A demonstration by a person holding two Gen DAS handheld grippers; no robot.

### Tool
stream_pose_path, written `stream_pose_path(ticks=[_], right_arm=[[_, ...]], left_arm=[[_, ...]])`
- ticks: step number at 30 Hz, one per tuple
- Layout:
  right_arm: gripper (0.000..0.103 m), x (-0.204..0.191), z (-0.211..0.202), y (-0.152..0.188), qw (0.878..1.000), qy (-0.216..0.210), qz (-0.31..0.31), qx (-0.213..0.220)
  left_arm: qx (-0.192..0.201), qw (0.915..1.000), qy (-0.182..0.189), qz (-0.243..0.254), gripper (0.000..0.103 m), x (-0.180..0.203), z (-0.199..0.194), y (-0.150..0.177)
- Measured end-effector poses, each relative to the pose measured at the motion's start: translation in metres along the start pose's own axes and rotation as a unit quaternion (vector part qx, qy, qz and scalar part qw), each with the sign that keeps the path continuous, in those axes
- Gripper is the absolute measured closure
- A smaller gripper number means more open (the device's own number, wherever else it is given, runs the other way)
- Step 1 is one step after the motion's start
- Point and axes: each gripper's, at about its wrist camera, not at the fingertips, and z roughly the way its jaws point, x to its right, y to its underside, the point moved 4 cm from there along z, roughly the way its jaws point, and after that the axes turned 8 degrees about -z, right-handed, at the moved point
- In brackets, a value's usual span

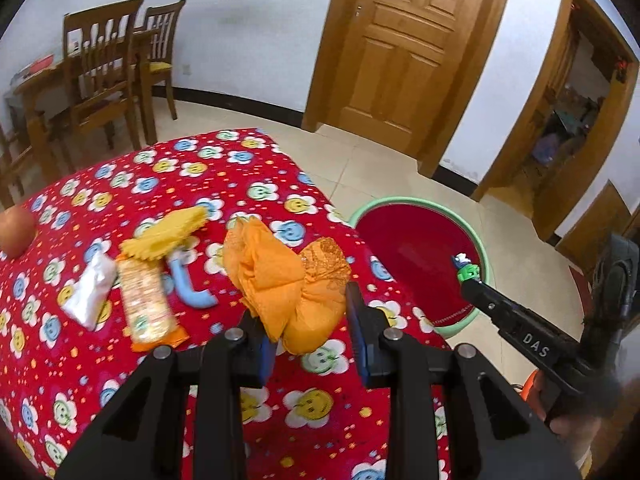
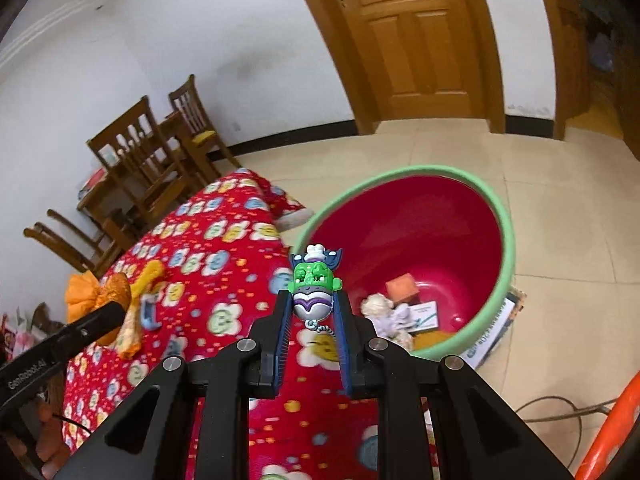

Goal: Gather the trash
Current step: 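Open the right gripper over the bucket to drop the green toy while left carries the orange cloth, then lower the orange cloth into the bucket and open the left gripper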

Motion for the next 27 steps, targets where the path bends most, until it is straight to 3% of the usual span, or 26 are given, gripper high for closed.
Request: stream_pose_path(ticks=[13, 27], right_arm=[[0.081, 0.029, 0.014, 0.005, 1.000, 0.016, 0.019, -0.013], [0.081, 0.049, -0.002, 0.002, 0.999, 0.024, 0.036, 0.006]], left_arm=[[-0.030, 0.9990, 0.009, 0.032, 0.072, 0.033, 0.036, 0.003], [-0.045, 0.9961, 0.027, 0.071, 0.072, 0.072, 0.064, 0.004]])
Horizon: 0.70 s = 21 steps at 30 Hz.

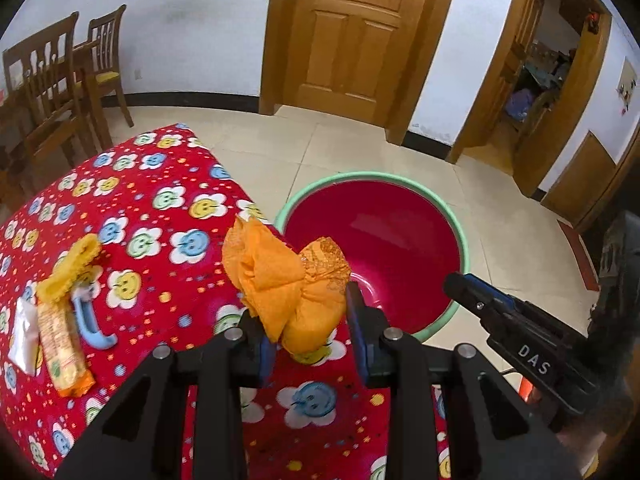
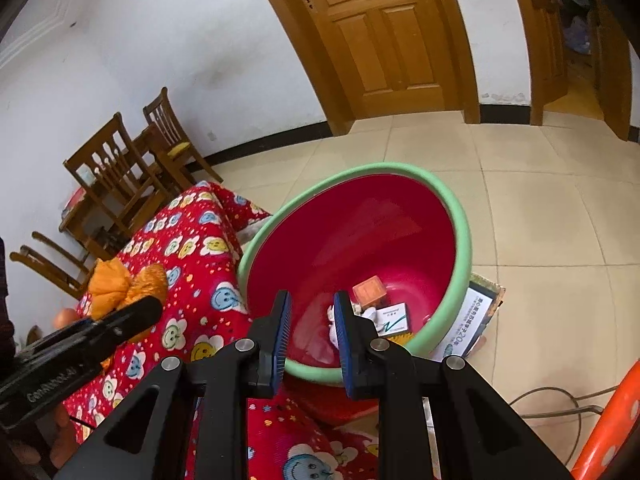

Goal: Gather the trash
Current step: 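Lower the orange cloth into the bucket and open the left gripper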

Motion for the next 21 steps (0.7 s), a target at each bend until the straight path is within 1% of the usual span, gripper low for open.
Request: stream_pose_path(ticks=[6, 9, 11, 13, 16, 18, 21], right_arm=[[0.079, 0.011, 0.001, -0.002, 1.000, 0.001, 0.017, 0.001], [0.076, 0.016, -0.001, -0.002, 1.000, 0.002, 0.023, 0.003], [0.072, 0.018, -0.002, -0.003, 1.000, 0.004, 0.027, 0.005], [0.071, 0.021, -0.004, -0.003, 0.999, 0.004, 0.032, 0.008], [0.071, 0.023, -0.006, -0.003, 0.999, 0.006, 0.036, 0.011], [0.071, 0.024, -0.007, -0.004, 0.999, 0.006, 0.037, 0.011], [0.070, 0.024, -0.008, -0.003, 0.999, 0.005, 0.038, 0.010]], left_arm=[[-0.010, 0.9999, 0.005, 0.006, 0.072, 0.013, 0.019, -0.002], [-0.010, 0.9998, 0.009, 0.011, 0.072, 0.021, 0.026, -0.006], [-0.007, 0.9998, 0.010, 0.013, 0.067, 0.025, 0.029, -0.008], [-0.006, 0.9998, 0.011, 0.015, 0.054, 0.029, 0.030, -0.010], [-0.001, 0.9998, 0.009, 0.016, 0.045, 0.033, 0.029, -0.012], [0.000, 0.9998, 0.006, 0.016, 0.043, 0.034, 0.028, -0.012], [0.001, 0.9999, 0.004, 0.014, 0.042, 0.033, 0.025, -0.012]])
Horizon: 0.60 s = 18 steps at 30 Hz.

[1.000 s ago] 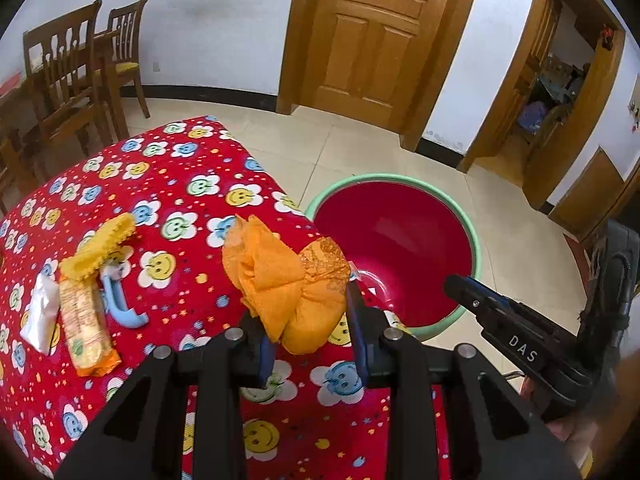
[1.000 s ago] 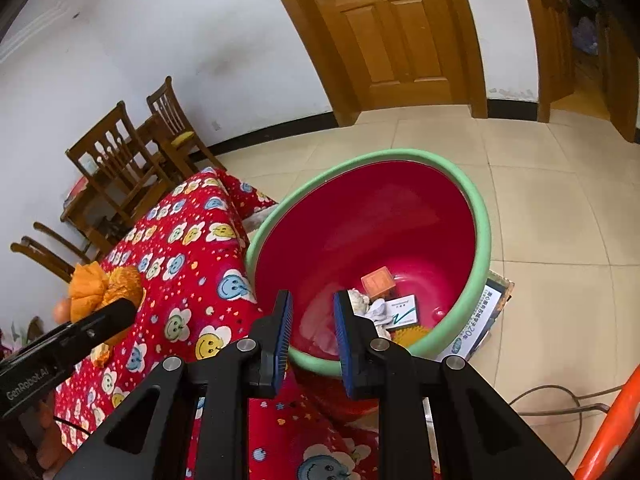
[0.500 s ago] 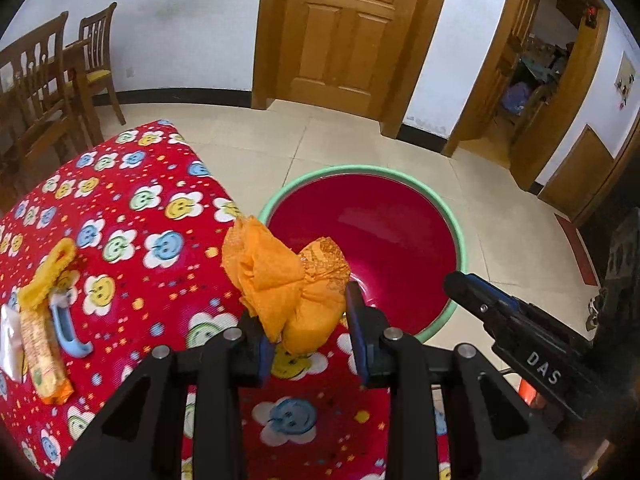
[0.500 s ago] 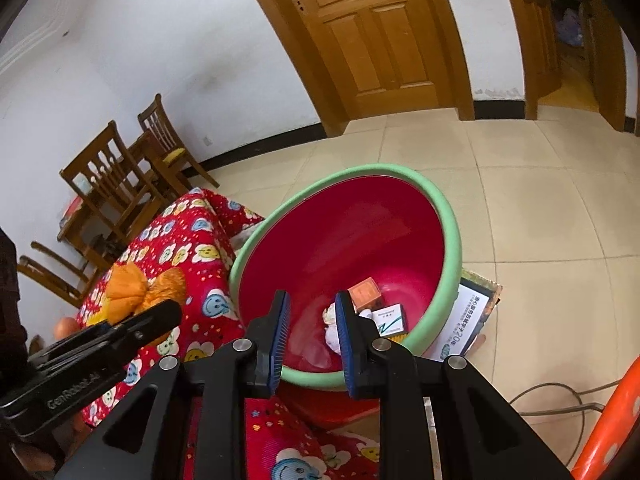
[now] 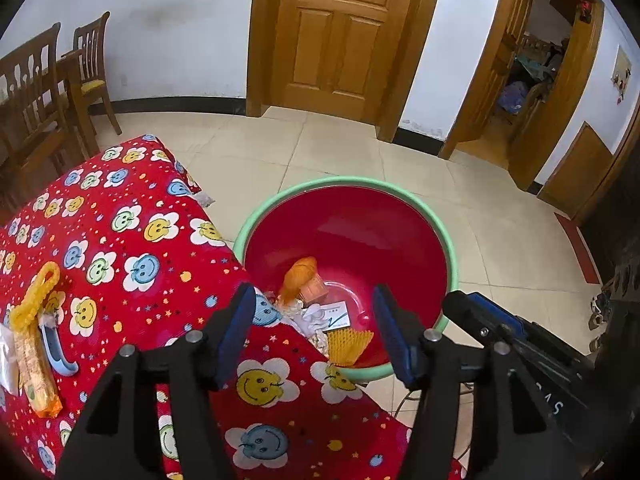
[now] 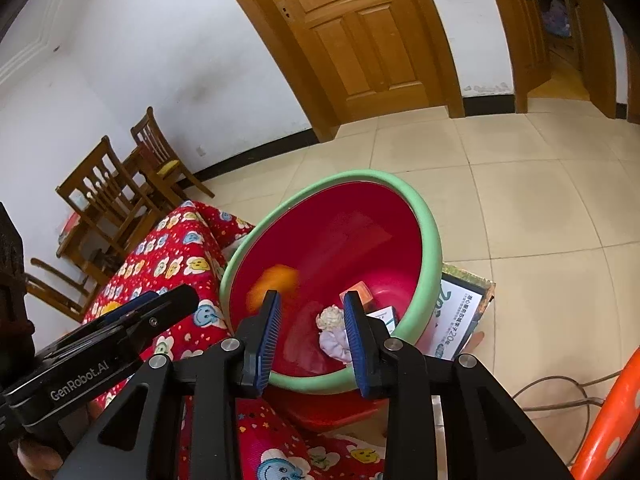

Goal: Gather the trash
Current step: 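Lower the orange cloth into the bucket and open the left gripper, then move both grippers back over the table toward the clear plastic bag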

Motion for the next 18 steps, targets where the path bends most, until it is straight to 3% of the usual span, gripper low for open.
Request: stream_pose_path(ticks=[7, 10, 18], right_arm=[[0.069, -0.007, -0.006, -0.001, 1.000, -0.009, -0.005, 0.003], [0.063, -0.016, -0.009, -0.002, 1.000, -0.018, -0.011, 0.005], [0.062, -0.050, -0.014, -0.002, 0.998, -0.042, -0.035, 0.006]], left_arm=[[0.005, 0.9997, -0.012, -0.019, 0.042, -0.018, -0.015, 0.003], [0.011, 0.9994, -0.017, -0.029, 0.042, -0.028, -0.025, 0.004], [0.039, 0.9960, -0.054, -0.059, 0.042, -0.073, -0.061, 0.003]])
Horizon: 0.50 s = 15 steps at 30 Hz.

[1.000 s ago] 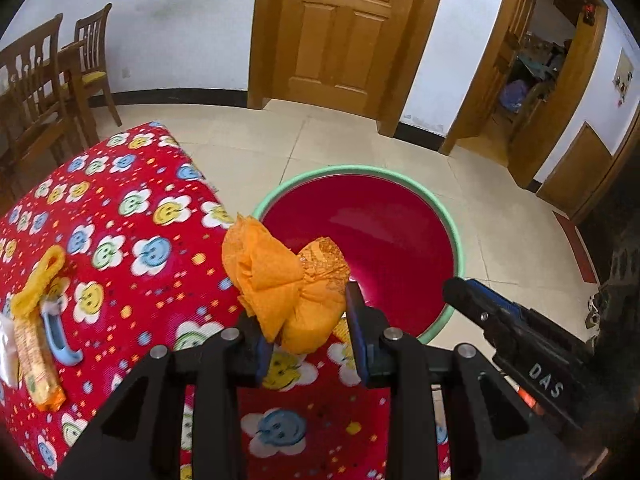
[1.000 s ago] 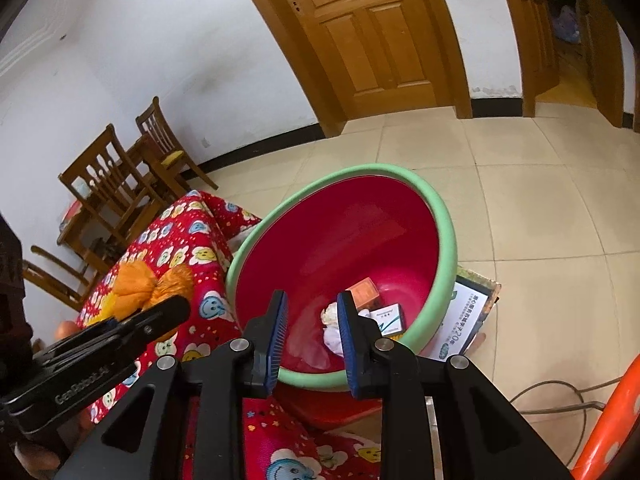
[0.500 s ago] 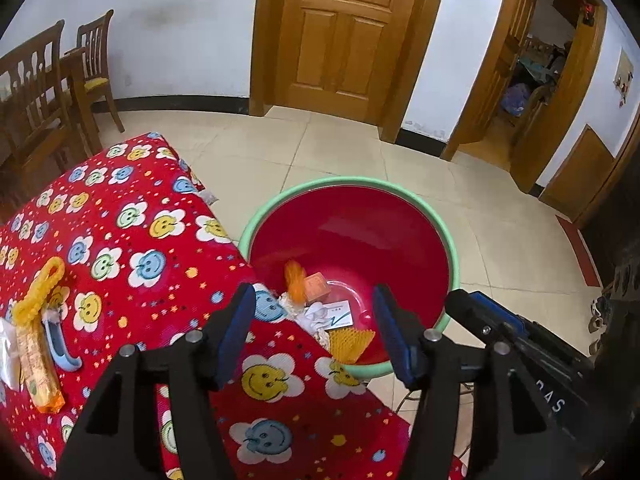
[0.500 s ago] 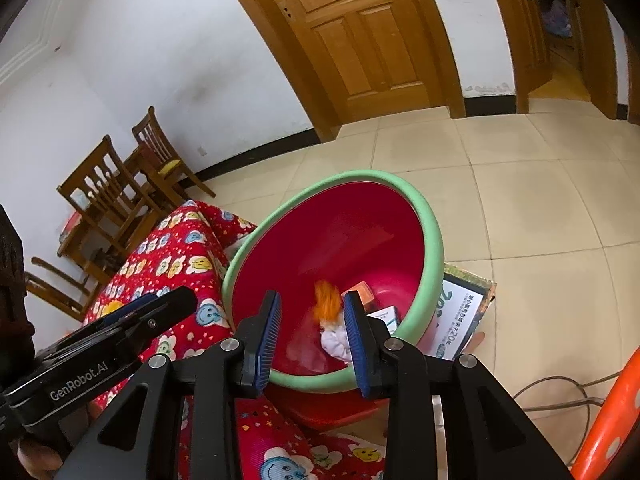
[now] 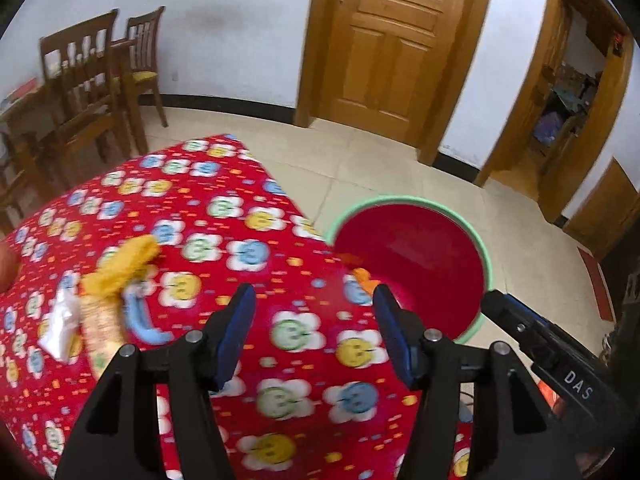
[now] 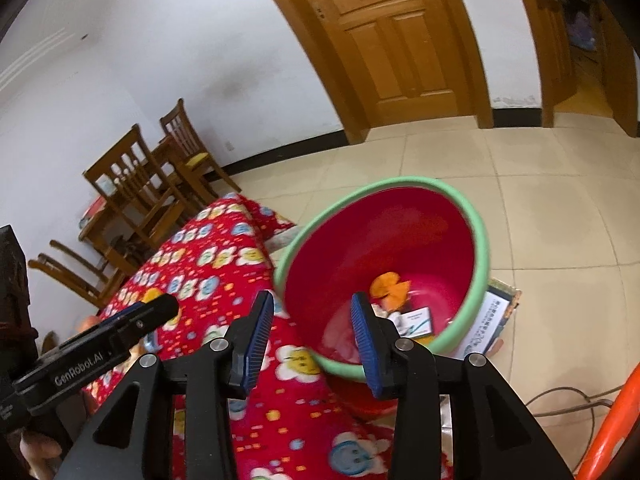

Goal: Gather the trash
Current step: 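Move both grippers back over the table toward the clear plastic bag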

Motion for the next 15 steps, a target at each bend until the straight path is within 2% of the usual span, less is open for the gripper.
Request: stream_pose_path(ticks=[8, 15], right_arm=[[0.060, -0.046, 0.006, 0.004, 0.999, -0.029, -0.037, -0.011], [0.059, -0.084, 0.016, 0.006, 0.996, -0.048, -0.067, -0.023]], left_arm=[[0.026, 0.9976, -0.051, -0.039, 0.042, -0.063, -0.029, -0.010], [0.032, 0.9936, -0.091, -0.059, 0.042, -0.110, -0.043, -0.009]])
